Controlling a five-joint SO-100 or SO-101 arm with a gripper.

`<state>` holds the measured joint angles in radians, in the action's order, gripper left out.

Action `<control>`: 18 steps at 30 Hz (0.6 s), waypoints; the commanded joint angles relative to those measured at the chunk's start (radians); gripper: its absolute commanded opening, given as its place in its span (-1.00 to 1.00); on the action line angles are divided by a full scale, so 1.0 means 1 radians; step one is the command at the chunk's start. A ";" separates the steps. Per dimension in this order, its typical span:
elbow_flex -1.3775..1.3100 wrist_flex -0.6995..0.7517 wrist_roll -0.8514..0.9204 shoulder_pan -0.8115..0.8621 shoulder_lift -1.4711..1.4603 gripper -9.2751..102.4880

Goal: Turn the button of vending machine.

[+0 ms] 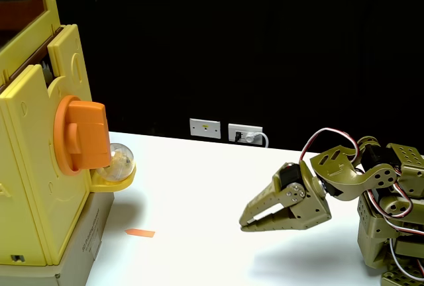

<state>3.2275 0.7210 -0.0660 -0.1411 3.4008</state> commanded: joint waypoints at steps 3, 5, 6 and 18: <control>0.086 0.181 0.041 0.003 0.143 -0.82; 0.058 0.279 0.041 0.014 0.144 -0.82; 0.046 0.324 0.035 0.018 0.144 -0.82; 0.043 0.341 -0.129 0.014 0.146 -0.79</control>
<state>3.2275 1.0615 -0.1703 -0.1304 3.4008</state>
